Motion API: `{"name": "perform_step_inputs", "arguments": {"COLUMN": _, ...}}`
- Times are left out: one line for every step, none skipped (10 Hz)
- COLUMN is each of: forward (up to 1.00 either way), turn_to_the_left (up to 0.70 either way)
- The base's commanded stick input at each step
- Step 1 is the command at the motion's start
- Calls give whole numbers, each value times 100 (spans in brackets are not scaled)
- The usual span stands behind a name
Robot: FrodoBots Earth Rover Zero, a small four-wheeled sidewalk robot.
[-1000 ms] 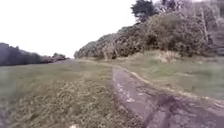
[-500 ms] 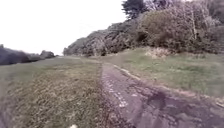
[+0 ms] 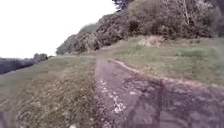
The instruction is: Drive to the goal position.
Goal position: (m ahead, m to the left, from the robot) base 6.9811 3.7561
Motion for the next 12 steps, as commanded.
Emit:
{"name": "perform_step_inputs", "arguments": {"forward": 0, "turn_to_the_left": 0}}
{"name": "perform_step_inputs", "arguments": {"forward": 0, "turn_to_the_left": 0}}
{"name": "perform_step_inputs", "arguments": {"forward": 0, "turn_to_the_left": 0}}
{"name": "perform_step_inputs", "arguments": {"forward": 0, "turn_to_the_left": 0}}
{"name": "perform_step_inputs", "arguments": {"forward": 1, "turn_to_the_left": 0}}
{"name": "perform_step_inputs", "arguments": {"forward": 3, "turn_to_the_left": 0}}
{"name": "perform_step_inputs", "arguments": {"forward": 12, "turn_to_the_left": 5}}
{"name": "perform_step_inputs", "arguments": {"forward": 26, "turn_to_the_left": 13}}
{"name": "perform_step_inputs", "arguments": {"forward": 60, "turn_to_the_left": 30}}
{"name": "perform_step_inputs", "arguments": {"forward": 70, "turn_to_the_left": 35}}
{"name": "perform_step_inputs", "arguments": {"forward": 70, "turn_to_the_left": 35}}
{"name": "perform_step_inputs", "arguments": {"forward": 70, "turn_to_the_left": 35}}
